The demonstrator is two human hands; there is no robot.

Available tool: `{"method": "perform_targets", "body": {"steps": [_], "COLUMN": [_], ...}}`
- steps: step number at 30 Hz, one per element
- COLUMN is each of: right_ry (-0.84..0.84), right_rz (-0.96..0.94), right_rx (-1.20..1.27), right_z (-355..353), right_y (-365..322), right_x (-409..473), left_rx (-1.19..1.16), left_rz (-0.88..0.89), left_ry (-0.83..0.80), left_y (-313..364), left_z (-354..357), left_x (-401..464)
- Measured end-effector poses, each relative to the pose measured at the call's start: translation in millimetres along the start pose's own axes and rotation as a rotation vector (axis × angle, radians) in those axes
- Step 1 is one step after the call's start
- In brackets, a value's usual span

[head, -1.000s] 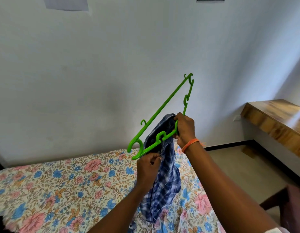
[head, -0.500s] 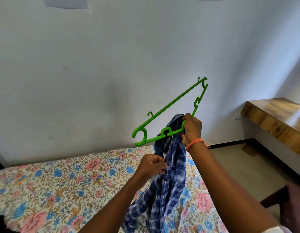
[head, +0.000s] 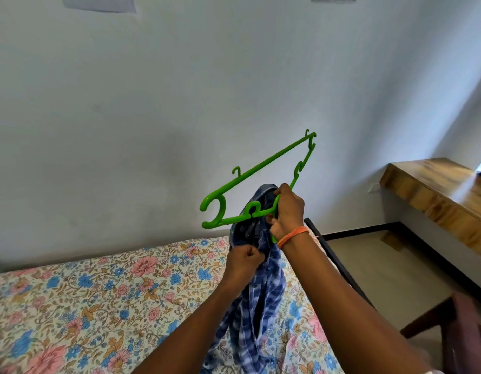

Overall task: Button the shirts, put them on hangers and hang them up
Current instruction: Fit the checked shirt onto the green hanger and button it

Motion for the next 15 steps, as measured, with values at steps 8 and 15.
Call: {"method": "perform_targets", "body": {"steps": [8, 15], "right_ry": [0.113, 0.118], "right_rz": [-0.063, -0.052], "right_rx": [0.093, 0.148], "right_z": [-1, 10], "right_y": [-16, -16], "right_x": [4, 3], "left_rx": [0.107, 0.159], "left_rz": [0.318, 0.438], "left_ry": [0.026, 0.071], "left_y": [10, 14], "left_z": [14, 32], "left_x": [-29, -48]}}
Point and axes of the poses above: each hand's wrist, its own x-axis towards the middle knuckle, its own z-axis out of the palm, y = z × x, the point moved 5 cm from there along x, towards the middle knuckle, and after that the axes turned 7 degrees about -z, right-handed, at the moved point
